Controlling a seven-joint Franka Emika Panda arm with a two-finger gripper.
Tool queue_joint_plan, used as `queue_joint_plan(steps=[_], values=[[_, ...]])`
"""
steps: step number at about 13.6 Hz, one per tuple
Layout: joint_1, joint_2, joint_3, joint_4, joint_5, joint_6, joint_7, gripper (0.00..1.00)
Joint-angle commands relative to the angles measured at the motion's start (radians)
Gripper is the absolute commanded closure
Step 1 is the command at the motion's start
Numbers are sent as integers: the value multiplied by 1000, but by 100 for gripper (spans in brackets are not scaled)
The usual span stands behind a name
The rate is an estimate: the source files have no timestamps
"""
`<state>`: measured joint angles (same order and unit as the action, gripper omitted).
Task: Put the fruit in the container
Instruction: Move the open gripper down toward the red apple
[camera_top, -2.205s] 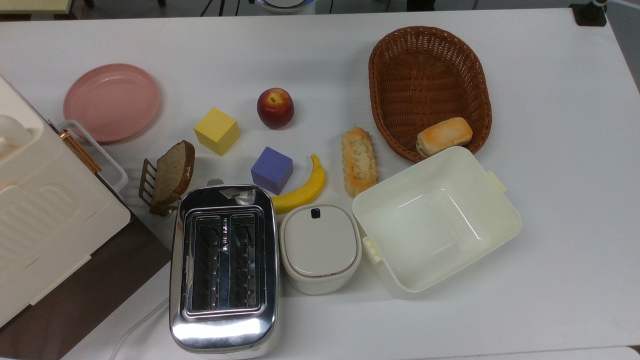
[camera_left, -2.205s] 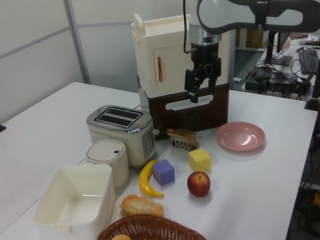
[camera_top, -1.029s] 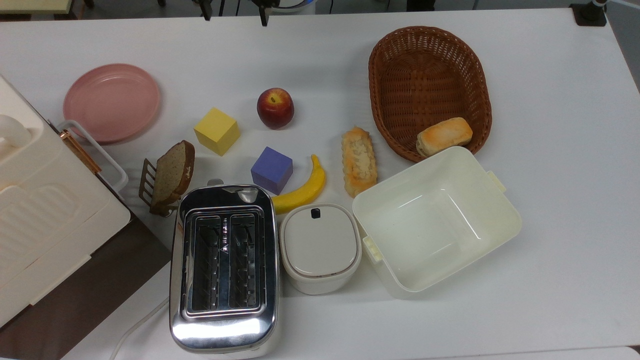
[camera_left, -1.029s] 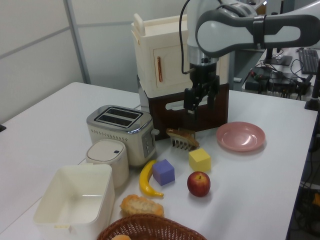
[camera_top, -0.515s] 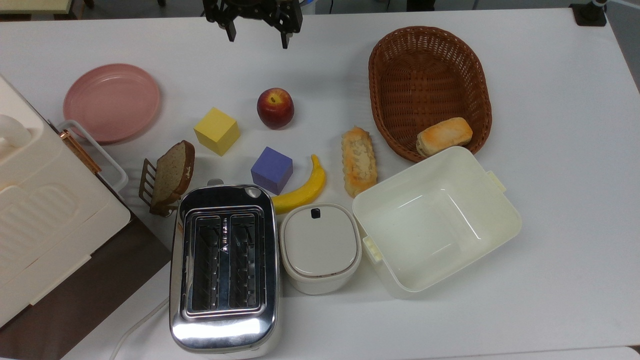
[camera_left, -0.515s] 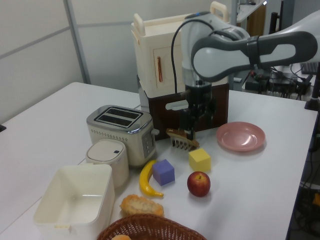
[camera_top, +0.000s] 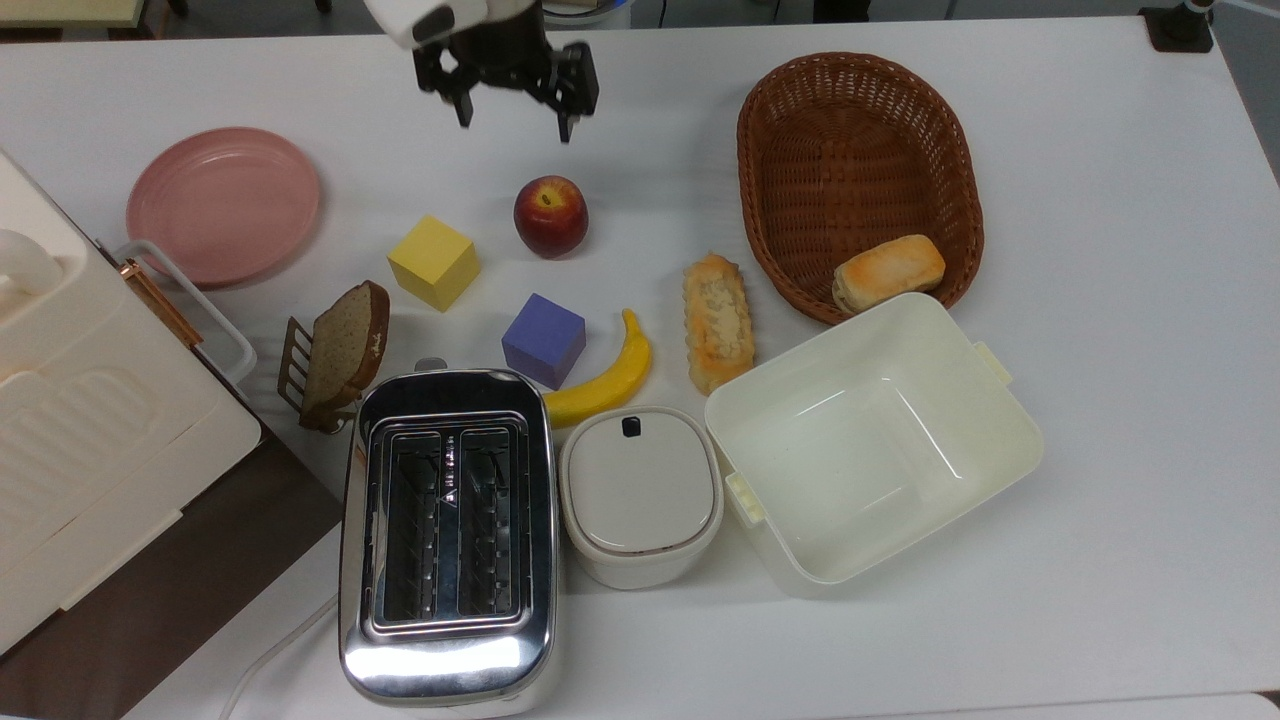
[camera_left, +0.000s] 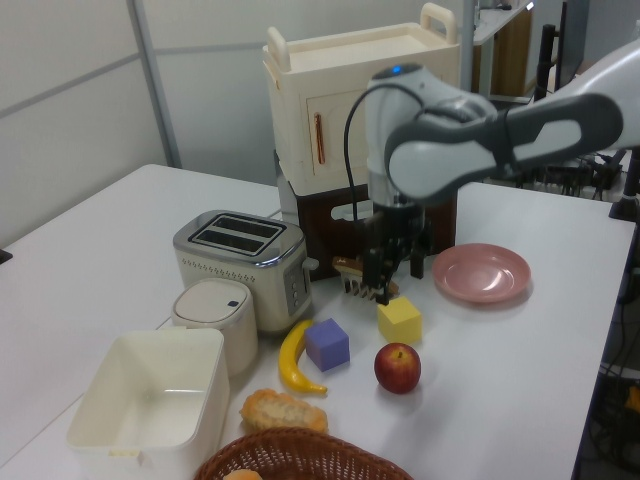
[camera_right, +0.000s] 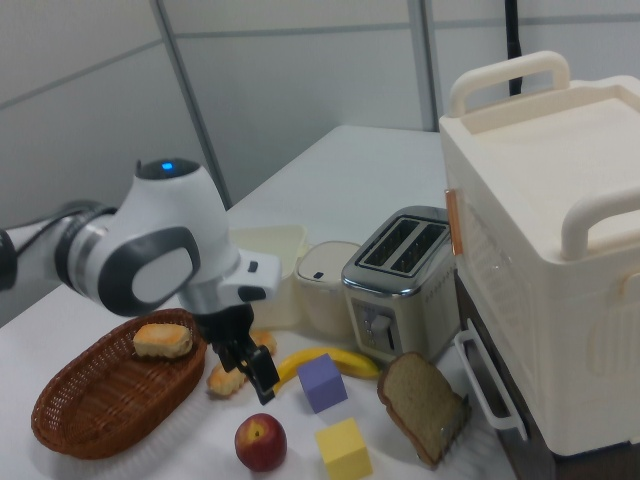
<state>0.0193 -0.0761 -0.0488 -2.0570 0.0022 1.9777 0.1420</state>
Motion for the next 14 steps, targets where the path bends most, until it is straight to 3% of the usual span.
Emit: queue_joint_plan(steps=[1,14], values=[[17,12,0,-87,-51,125,8,0],[68,104,1,-127,-82,199,4,0]])
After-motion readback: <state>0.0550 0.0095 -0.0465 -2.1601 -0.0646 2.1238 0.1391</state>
